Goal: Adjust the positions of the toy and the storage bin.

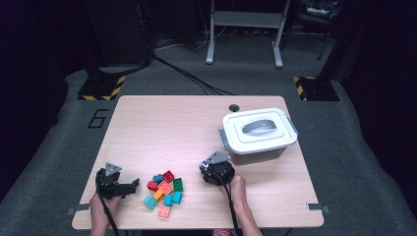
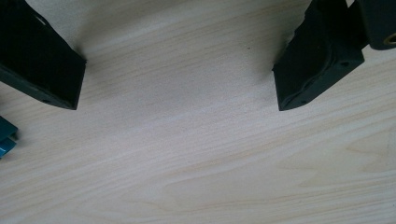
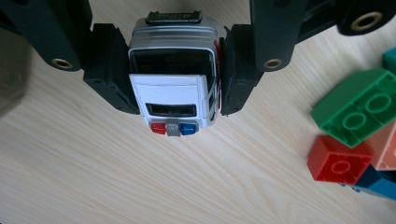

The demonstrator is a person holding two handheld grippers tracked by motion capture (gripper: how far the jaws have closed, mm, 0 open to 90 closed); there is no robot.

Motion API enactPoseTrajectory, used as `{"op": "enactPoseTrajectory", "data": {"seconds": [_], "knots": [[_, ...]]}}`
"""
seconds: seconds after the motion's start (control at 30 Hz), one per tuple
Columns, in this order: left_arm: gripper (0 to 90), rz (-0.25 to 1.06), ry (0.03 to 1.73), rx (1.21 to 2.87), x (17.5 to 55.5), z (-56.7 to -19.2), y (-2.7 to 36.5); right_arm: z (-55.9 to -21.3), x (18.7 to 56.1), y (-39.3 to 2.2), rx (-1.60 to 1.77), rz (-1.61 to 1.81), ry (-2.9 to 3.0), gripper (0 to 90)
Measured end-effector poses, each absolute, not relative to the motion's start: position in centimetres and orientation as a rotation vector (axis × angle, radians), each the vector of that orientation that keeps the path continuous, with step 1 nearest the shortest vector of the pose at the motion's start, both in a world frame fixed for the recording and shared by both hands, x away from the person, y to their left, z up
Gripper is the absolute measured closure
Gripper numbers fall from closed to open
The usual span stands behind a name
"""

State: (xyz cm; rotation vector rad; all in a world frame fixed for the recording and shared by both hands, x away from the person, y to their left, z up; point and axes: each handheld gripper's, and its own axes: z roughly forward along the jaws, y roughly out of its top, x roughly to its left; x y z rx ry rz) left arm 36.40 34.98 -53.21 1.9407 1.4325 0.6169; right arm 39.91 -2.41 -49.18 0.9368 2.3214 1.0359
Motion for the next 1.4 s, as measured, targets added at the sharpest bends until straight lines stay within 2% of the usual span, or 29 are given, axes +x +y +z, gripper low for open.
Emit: {"op": "enactPoseTrajectory", "data": {"seconds": [0.53,0.93,0.97,1.0,1.03,1.07,1.1,1.13,1.17,1.4], "knots": [[1.9,0.613,1.434,1.943,36.4,-53.2,35.0,-50.2,42.0,2.4,0.873,1.076,2.395,48.7],[2.0,0.616,1.432,1.943,36.4,-53.2,35.0,-51.8,42.9,2.5,0.898,1.06,2.466,47.2],[2.0,0.605,1.434,1.951,36.4,-53.1,35.0,-51.8,42.8,2.5,0.908,1.061,2.464,45.4],[2.0,0.603,1.434,1.954,36.4,-53.1,35.0,-51.8,42.7,2.5,0.927,1.064,2.476,39.5],[2.0,0.603,1.433,1.956,36.4,-53.1,35.1,-51.8,42.7,2.5,0.927,1.064,2.476,39.5],[2.0,0.606,1.432,1.952,36.4,-53.1,35.0,-51.8,42.8,2.4,0.907,1.057,2.487,30.5],[2.0,0.605,1.432,1.95,36.4,-53.1,35.0,-51.7,42.7,2.3,0.911,1.056,2.487,25.1],[1.9,0.611,1.43,1.944,36.4,-53.2,35.0,-51.6,42.5,2.2,0.93,1.054,2.475,23.7],[1.8,0.612,1.43,1.945,36.4,-53.2,35.0,-51.3,42.1,1.7,0.917,1.071,2.467,16.7],[1.5,0.61,1.429,1.945,36.6,-53.2,35.0,-50.2,39.5,-0.2,0.919,1.129,2.428,12.3]]}}
